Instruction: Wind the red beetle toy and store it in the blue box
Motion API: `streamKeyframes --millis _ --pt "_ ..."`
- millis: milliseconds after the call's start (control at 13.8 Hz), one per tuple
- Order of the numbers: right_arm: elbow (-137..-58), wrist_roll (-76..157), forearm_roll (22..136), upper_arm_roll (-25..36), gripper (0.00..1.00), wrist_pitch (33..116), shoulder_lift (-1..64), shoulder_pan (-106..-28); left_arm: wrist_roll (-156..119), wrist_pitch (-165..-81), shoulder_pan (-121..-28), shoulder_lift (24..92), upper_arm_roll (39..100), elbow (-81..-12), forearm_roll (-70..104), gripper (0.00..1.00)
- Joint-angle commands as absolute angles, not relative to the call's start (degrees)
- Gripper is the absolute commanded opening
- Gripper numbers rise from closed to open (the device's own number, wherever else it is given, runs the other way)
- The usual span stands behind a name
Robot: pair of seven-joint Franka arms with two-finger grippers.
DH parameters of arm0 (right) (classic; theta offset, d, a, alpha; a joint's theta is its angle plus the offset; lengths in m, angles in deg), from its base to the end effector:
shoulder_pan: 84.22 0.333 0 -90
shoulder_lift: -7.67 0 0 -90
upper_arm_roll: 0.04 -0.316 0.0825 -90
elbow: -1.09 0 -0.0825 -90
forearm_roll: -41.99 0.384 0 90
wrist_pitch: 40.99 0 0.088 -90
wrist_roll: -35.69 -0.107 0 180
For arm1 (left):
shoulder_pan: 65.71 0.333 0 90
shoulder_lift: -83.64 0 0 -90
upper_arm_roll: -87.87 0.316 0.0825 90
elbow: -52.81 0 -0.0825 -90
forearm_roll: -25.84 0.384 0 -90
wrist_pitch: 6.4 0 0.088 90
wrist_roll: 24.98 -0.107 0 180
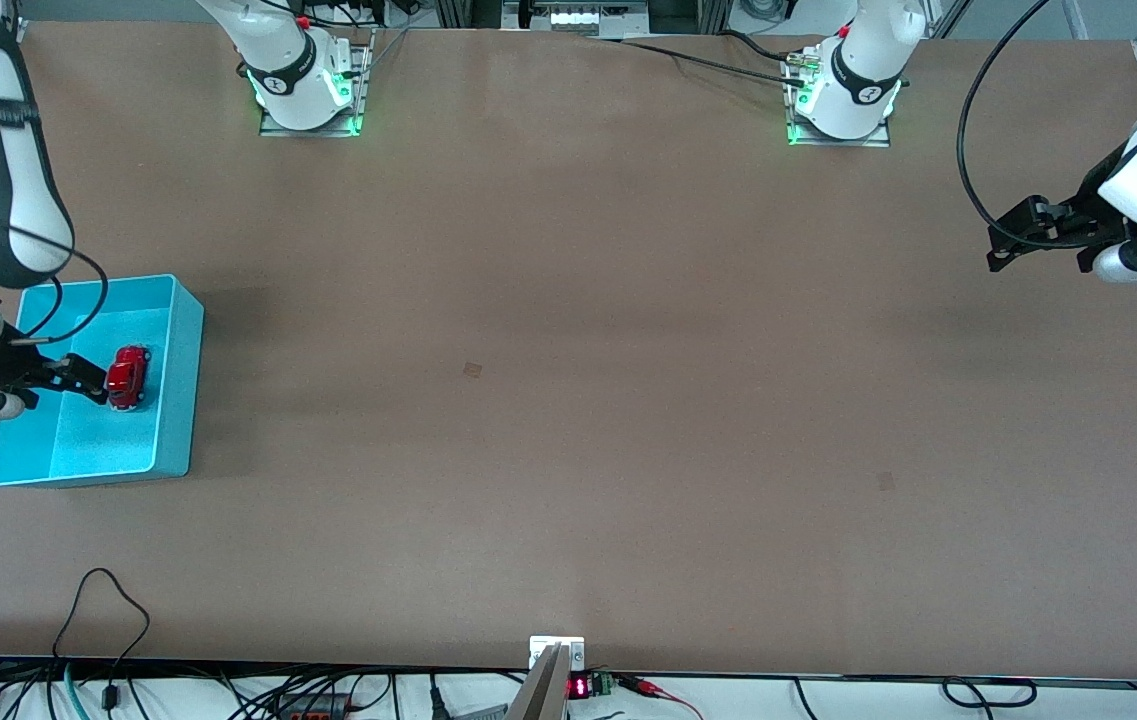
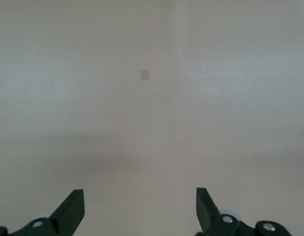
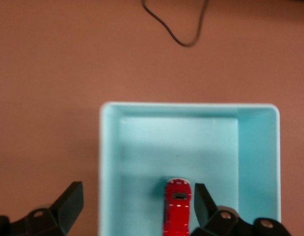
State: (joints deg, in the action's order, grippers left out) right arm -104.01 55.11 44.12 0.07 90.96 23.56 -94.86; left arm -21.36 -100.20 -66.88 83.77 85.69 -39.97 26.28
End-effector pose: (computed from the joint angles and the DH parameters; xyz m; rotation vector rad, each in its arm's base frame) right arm 0.6331 -0.1193 0.3990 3.0994 0.2006 0.2996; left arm 0.5584 -0.0319 0.6086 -3.1349 -0.0067 -0.0321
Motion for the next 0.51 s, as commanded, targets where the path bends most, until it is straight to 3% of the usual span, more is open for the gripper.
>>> streamKeyframes --millis 0,433 --pt "-99.91 51.46 46.55 1.02 1.0 79.11 18.68 -91.34 -21.99 -99.04 -67.21 83.02 86.2 -38.25 25.49 1.0" --pt "-82.79 33.42 46.03 3.12 1.0 49.74 16.2 -86.34 -21.99 -99.04 -67.12 83.02 86.2 -38.25 25.49 1.0"
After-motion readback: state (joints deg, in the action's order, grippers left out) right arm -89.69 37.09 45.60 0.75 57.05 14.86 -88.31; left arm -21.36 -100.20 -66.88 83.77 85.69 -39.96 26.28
